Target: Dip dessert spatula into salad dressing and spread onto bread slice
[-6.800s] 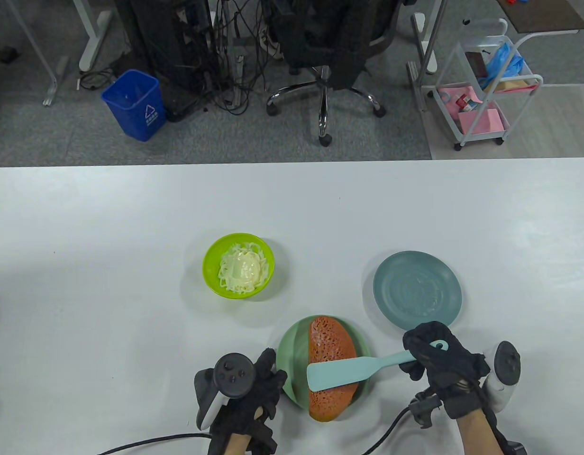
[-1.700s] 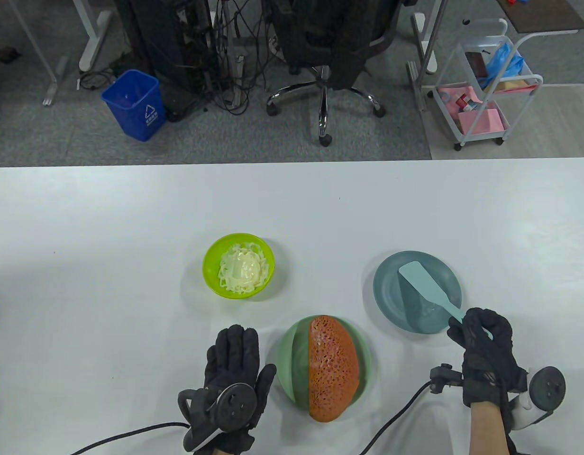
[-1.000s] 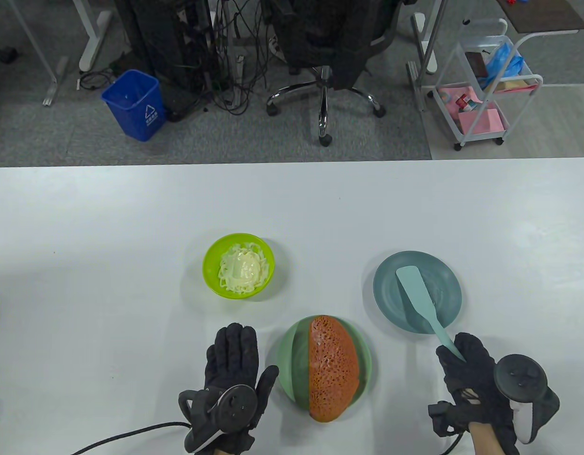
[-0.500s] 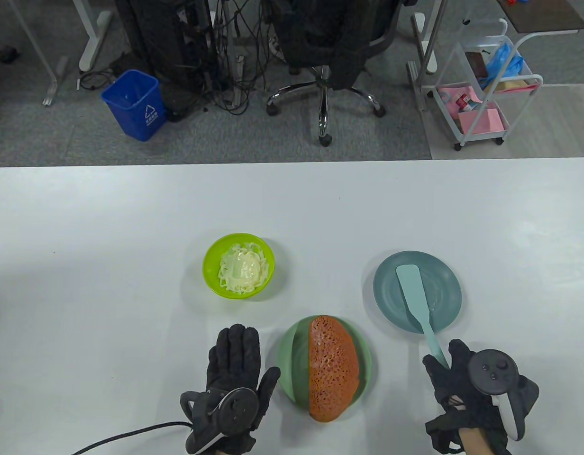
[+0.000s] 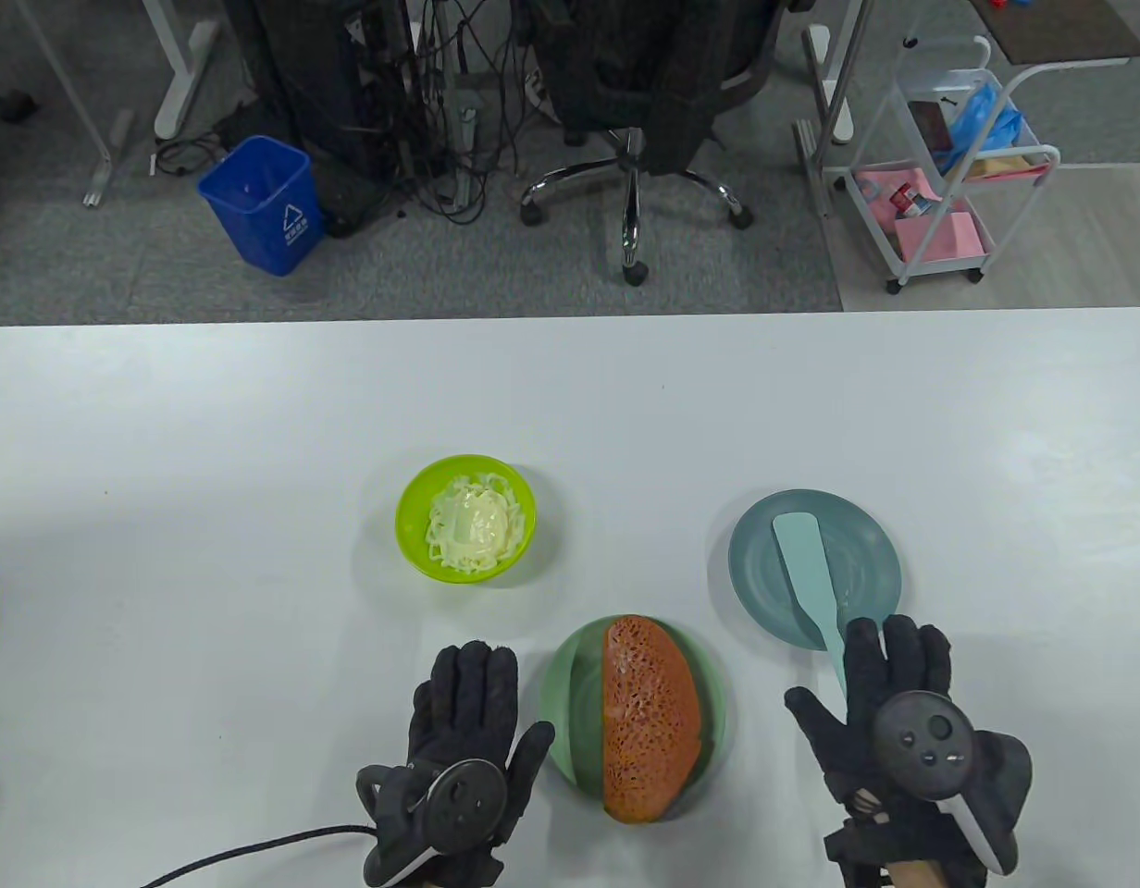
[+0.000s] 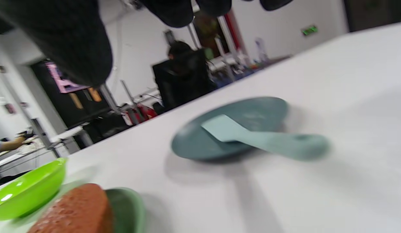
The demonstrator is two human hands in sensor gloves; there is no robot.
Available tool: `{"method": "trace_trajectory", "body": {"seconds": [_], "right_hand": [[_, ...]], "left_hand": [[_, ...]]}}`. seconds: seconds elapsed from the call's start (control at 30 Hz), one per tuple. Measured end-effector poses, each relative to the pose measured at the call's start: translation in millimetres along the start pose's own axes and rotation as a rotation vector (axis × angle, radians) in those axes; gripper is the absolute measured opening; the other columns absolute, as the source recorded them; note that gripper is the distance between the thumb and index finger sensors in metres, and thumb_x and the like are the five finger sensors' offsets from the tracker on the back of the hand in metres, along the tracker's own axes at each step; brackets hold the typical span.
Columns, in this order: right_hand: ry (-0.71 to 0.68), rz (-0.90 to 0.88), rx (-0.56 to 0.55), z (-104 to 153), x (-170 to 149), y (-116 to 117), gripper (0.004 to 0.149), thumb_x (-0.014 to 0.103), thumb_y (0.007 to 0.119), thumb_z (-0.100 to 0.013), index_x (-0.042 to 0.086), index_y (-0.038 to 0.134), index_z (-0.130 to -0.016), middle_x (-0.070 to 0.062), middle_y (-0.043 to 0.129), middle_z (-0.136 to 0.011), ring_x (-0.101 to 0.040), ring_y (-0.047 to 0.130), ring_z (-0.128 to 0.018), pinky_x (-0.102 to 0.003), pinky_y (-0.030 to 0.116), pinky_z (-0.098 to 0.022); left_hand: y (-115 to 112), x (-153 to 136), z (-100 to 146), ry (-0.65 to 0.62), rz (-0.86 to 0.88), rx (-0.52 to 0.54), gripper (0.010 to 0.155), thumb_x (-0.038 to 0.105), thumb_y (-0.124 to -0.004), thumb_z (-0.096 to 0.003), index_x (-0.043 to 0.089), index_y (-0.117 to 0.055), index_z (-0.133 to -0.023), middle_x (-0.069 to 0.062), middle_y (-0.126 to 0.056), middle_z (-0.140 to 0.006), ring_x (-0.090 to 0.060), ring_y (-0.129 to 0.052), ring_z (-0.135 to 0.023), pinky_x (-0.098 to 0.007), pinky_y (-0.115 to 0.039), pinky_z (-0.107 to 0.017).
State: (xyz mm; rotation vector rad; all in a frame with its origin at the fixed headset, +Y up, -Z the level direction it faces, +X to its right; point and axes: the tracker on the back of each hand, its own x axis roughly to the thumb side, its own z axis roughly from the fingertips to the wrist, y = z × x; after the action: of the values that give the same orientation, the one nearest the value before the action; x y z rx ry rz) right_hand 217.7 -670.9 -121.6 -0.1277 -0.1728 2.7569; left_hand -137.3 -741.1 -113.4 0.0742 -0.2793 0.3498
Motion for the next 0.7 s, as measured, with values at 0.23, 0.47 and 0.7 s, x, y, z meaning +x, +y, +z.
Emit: {"method": "trace_trajectory", "body": {"seconds": [0.23,0.47,0.7], "right_hand": [[-0.149,-0.066,-0.057,3,45,34,0.072,0.051,0.084,-0.053,0.023,0.049,-0.110,-0.011,0.040,-0.117,-0.039,0.033,-0.111,-0.052,0.046,-0.079],[-0.188,-0.039,-0.067,6,58,67,0.061,0.046,0.073,-0.057,0.024,0.051,-0.109,-0.008,0.042,-0.116,-0.035,0.034,-0.110,-0.051,0.046,-0.079],[-0.146,-0.040,-0.043,5,48,83,0.057,0.045,0.066,-0.059,0.023,0.049,-0.108,-0.008,0.041,-0.116,-0.034,0.033,-0.109,-0.050,0.046,-0.079]], "left_hand": [[1,-1,1,-0.029,0.012,0.046,0.077,0.061,-0.051,-0.0579,0.011,-0.049,-0.116,-0.022,-0.047,-0.119,-0.052,-0.051,-0.109,-0.065,-0.047,-0.074],[0,-2,1,-0.036,0.028,0.036,0.073,0.057,-0.047,-0.0585,0.012,-0.047,-0.116,-0.021,-0.044,-0.119,-0.050,-0.047,-0.109,-0.062,-0.044,-0.075],[0,-3,1,-0.030,0.027,0.011,0.072,0.055,-0.046,-0.0589,0.012,-0.044,-0.116,-0.021,-0.041,-0.120,-0.049,-0.043,-0.110,-0.060,-0.040,-0.076]]}}
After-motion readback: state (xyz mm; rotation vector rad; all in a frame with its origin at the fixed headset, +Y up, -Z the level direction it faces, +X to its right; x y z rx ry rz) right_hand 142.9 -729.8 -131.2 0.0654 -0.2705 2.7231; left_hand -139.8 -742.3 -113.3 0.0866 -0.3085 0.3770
